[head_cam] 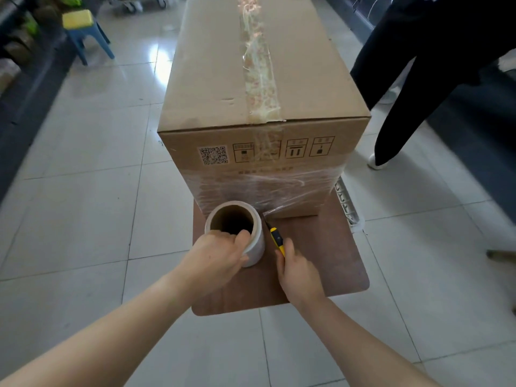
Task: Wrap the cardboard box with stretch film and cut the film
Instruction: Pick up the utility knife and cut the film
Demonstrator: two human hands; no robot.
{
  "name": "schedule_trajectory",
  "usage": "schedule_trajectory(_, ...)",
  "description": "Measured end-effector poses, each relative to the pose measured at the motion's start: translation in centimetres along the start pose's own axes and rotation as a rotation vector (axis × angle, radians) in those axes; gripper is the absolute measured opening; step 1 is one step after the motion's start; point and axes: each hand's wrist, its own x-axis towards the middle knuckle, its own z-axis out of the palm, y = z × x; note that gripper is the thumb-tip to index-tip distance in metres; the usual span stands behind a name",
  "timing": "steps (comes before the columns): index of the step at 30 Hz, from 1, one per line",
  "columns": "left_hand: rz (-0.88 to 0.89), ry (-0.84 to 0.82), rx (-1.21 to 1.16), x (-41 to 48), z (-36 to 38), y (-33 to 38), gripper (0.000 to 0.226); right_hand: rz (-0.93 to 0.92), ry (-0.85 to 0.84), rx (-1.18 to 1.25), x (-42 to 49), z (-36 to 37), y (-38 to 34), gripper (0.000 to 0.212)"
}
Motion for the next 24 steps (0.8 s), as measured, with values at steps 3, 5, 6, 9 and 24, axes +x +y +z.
schedule_trajectory(3,-0.046,-0.006,-0.034,0.2,-0.3,0.2,0.022,0.022,-0.046,0.032,-0.2,0.0,-0.2,0.039)
schedule_trajectory(5,-0.031,-0.006,-0.046,-0.1,-0.3,0.3,0.022,0.03,-0.049,0.052,-0.4,0.2,-0.5,0.041)
schedule_trajectory(6,-0.02,-0.006,-0.043,-0.3,-0.3,0.2,0.022,0.039,-0.053,0.056,-0.4,0.3,-0.6,0.041)
schedule_trajectory(9,0.002,0.0,-0.013,-0.8,-0.6,0.2,0.02,0.075,-0.079,0.05,-0.5,0.5,-0.8,0.039)
schedule_trajectory(24,-0.093,-0.043,-0.15,-1.1,0.3,-1.3,0.025,0.173,-0.019,0.209,-4.2,-1.9,1.4,0.025)
